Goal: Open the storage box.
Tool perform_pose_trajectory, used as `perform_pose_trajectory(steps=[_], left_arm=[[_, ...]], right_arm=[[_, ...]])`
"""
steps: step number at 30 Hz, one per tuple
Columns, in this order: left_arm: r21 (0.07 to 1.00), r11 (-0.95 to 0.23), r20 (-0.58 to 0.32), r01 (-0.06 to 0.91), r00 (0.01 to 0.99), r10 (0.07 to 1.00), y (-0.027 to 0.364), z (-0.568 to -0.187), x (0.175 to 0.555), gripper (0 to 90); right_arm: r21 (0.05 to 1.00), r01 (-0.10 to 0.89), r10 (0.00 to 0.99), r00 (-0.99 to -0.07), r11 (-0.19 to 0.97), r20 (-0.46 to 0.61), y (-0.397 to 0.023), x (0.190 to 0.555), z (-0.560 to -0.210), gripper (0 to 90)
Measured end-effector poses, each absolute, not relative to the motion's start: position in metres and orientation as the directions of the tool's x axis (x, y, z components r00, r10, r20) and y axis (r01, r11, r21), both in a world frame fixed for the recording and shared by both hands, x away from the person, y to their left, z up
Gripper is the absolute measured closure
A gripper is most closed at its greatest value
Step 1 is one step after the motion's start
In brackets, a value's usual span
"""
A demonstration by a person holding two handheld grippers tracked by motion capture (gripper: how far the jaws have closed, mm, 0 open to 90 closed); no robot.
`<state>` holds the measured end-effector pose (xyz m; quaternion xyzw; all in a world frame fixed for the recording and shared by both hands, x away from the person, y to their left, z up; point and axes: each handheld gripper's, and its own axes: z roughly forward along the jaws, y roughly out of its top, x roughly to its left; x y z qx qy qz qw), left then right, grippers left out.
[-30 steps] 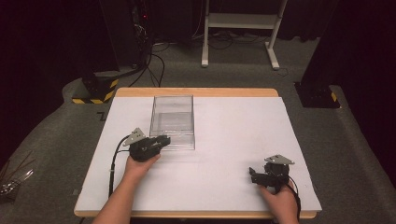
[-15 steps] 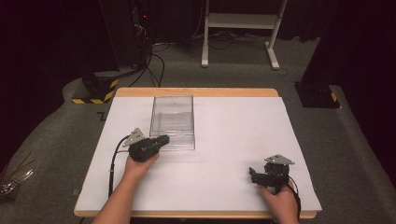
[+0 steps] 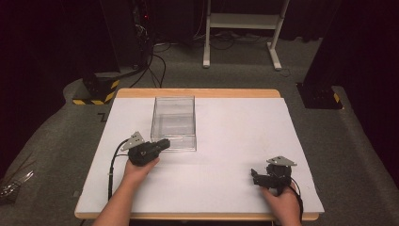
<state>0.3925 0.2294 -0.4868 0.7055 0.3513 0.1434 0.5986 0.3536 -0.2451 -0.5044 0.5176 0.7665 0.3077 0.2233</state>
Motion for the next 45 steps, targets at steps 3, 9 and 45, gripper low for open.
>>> perform_pose_trajectory(steps=[3,9,45], left_arm=[[0.943,-0.03,-0.227,0.33,0.71,0.666,0.229,-0.487,0.39,80.6],[0.944,-0.025,-0.231,0.328,0.716,0.659,0.23,-0.488,0.382,80.9],[0.937,-0.086,-0.216,0.339,0.752,0.623,0.229,-0.482,0.328,82.7]], right_arm=[[0.703,0.656,0.931,-0.365,0.275,-0.024,-0.245,0.354,-0.504,9.2],[0.702,0.657,0.931,-0.365,0.275,-0.023,-0.245,0.354,-0.504,9.1],[0.701,0.658,0.931,-0.365,0.274,-0.021,-0.245,0.354,-0.504,9.1]])
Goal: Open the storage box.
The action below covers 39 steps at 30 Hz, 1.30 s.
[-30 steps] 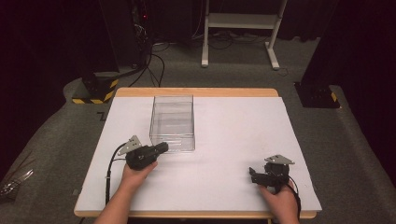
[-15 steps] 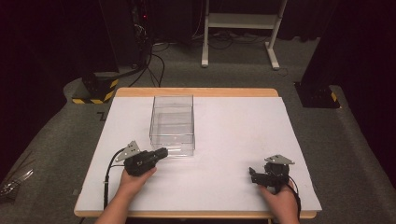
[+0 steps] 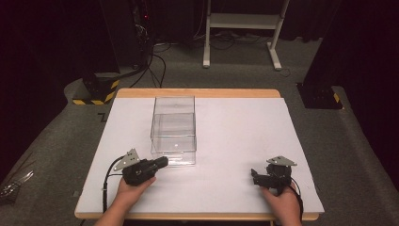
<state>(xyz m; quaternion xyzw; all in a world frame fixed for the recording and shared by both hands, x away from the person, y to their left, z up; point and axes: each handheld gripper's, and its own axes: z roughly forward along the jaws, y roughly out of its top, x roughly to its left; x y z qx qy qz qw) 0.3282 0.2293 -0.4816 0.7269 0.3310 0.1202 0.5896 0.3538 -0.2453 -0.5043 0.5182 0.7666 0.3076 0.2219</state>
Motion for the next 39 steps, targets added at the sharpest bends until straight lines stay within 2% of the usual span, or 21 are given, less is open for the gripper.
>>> perform_pose_trajectory(steps=[39], left_arm=[[0.935,-0.118,-0.214,0.334,0.798,0.564,0.232,-0.486,0.27,84.2]], right_arm=[[0.702,0.657,0.931,-0.365,0.275,-0.022,-0.245,0.354,-0.504,9.1]])
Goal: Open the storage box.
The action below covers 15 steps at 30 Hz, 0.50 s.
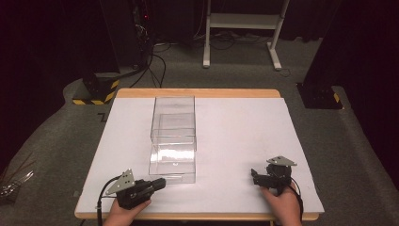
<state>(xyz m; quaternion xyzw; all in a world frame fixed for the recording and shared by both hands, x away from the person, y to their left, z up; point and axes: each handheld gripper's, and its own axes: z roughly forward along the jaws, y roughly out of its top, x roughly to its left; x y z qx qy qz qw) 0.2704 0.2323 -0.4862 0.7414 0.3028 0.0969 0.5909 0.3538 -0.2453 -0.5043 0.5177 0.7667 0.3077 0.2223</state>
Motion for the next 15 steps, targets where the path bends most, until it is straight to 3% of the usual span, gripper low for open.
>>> perform_pose_trajectory(steps=[8,11,15], left_arm=[[0.937,-0.116,-0.21,0.329,0.797,0.566,0.2333,-0.4864,0.2673,83.3],[0.94,-0.114,-0.203,0.322,0.795,0.572,0.2348,-0.4827,0.265,76.9],[0.942,-0.116,-0.188,0.315,0.782,0.595,0.2394,-0.478,0.2616,76.6]], right_arm=[[0.701,0.658,0.931,-0.364,0.274,-0.021,-0.2452,0.3538,-0.5043,9.2],[0.702,0.658,0.931,-0.364,0.274,-0.021,-0.2453,0.3538,-0.5043,9.2],[0.701,0.658,0.931,-0.365,0.274,-0.021,-0.2453,0.3538,-0.5043,9.2]])
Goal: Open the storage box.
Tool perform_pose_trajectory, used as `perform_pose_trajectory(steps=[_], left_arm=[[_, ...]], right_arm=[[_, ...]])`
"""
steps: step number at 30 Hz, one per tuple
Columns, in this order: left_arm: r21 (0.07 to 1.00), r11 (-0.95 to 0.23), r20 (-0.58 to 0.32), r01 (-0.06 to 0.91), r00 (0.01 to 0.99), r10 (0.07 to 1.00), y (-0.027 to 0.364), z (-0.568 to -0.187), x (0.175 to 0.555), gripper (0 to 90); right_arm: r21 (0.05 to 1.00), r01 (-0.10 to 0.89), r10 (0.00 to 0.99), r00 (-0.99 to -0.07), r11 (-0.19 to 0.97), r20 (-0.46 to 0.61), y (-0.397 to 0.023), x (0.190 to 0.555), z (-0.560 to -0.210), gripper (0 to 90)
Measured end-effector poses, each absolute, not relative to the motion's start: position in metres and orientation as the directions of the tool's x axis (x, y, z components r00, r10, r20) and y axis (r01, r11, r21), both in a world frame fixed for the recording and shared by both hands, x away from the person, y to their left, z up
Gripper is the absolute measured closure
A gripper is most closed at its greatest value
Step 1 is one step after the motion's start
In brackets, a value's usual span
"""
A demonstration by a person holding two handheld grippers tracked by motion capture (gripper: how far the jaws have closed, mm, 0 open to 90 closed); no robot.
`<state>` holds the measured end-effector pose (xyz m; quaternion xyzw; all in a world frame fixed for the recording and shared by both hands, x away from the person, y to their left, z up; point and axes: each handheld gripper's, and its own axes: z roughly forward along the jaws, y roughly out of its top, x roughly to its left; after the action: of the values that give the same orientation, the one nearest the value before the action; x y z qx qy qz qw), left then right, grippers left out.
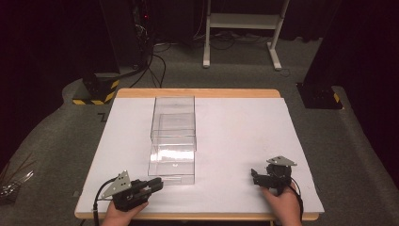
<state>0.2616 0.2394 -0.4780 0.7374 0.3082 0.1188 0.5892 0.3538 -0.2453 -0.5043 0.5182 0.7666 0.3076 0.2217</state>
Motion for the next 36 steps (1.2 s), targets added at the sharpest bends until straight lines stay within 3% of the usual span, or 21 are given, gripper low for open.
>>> perform_pose_trajectory(steps=[18,36], left_arm=[[0.966,-0.005,-0.192,0.257,0.733,0.652,0.26,-0.464,0.261,67.2],[0.962,0.038,-0.184,0.271,0.536,0.824,0.313,-0.474,0.271,55.5]], right_arm=[[0.701,0.658,0.931,-0.364,0.274,-0.021,-0.245,0.354,-0.504,9.2],[0.701,0.658,0.931,-0.364,0.273,-0.021,-0.245,0.354,-0.504,9.2]])
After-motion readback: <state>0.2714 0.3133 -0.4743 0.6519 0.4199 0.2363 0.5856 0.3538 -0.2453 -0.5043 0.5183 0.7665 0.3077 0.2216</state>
